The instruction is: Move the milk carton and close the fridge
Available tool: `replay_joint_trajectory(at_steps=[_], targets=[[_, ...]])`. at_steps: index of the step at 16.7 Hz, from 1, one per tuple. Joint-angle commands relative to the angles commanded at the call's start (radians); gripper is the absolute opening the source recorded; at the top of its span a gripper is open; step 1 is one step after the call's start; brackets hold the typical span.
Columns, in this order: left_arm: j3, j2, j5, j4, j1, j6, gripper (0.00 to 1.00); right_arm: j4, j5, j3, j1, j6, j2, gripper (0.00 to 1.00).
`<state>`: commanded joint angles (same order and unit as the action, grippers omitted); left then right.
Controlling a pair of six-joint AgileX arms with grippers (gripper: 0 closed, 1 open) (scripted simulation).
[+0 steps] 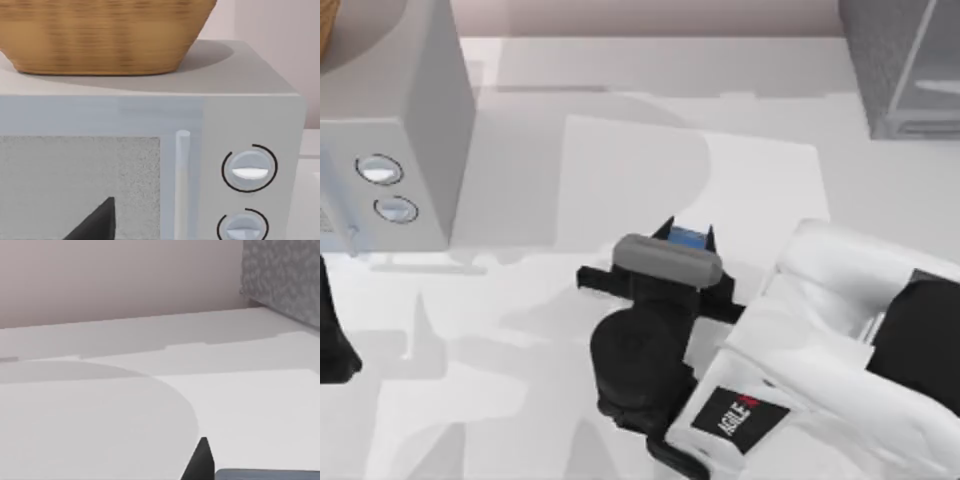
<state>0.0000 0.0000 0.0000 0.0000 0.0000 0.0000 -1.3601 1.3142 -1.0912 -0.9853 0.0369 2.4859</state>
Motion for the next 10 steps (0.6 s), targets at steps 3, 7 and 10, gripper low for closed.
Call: replay_joint_trajectory(at_steps=[3,7,10], targets=[[0.0,0.0,0.0,0.0,0.0,0.0,1.0,0.039,-0.001,0.012,-0.001,0.002,-0.05,0.0],[0.0,0.0,0.0,0.0,0.0,0.0,1.0,0.082,0.0,0.026,0.0,0.004,-0.103,0.0],[0.0,0.0,0.0,0.0,0.0,0.0,1.0,0.08,0.0,0.022,0.0,0.006,-0.1,0.0]])
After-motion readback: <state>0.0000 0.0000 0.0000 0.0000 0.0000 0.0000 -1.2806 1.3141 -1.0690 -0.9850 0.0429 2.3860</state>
